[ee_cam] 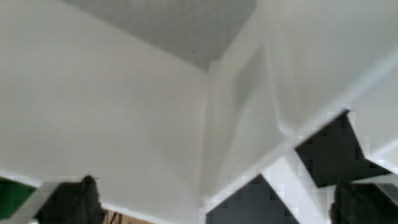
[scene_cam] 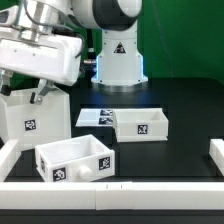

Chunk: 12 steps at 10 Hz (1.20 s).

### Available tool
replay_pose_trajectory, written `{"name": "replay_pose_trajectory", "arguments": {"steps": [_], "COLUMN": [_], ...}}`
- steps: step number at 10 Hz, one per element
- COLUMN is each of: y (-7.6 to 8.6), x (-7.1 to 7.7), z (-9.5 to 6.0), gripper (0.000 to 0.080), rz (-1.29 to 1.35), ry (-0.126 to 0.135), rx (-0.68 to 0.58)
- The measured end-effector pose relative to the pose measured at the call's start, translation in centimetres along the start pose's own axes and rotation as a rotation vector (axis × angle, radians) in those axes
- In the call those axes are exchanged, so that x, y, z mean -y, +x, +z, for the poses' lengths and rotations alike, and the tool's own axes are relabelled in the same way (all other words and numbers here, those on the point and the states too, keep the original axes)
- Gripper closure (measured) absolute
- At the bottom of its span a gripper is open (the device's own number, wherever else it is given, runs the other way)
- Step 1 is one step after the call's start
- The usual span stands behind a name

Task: Assemble drawer

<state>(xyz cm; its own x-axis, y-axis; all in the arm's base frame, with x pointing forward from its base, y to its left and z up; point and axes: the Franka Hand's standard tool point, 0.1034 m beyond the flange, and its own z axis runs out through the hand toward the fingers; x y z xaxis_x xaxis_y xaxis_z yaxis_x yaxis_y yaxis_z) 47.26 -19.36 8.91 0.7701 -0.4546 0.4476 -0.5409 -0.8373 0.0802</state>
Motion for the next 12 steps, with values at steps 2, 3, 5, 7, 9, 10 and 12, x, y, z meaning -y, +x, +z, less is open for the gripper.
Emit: {"name": "replay_pose_trajectory", "arguments": {"steps": [2, 3, 5, 7, 9, 10, 12], "y": [-0.3, -0.7, -0.6, -0.7, -1.1, -1.1, -0.9], "x": [1.4, 2.4, 2.8, 2.7, 2.4, 2.4, 2.4], "z": [-0.2, -0.6, -0.9, -0.8, -0.5, -0.2, 0.0], "gripper": [0.0150, 0.0150, 0.0150, 0.0150, 0.0150, 0.0150, 0.0150], "rz": [0.010, 0.021, 0.023, 0.023, 0.207, 0.304, 0.320], "ry": [0.015, 0.042, 0.054, 0.052, 0.060, 0.065, 0.071], "rx": [0.006, 0.039, 0.046, 0.049, 0.122, 0.167, 0.183]}}
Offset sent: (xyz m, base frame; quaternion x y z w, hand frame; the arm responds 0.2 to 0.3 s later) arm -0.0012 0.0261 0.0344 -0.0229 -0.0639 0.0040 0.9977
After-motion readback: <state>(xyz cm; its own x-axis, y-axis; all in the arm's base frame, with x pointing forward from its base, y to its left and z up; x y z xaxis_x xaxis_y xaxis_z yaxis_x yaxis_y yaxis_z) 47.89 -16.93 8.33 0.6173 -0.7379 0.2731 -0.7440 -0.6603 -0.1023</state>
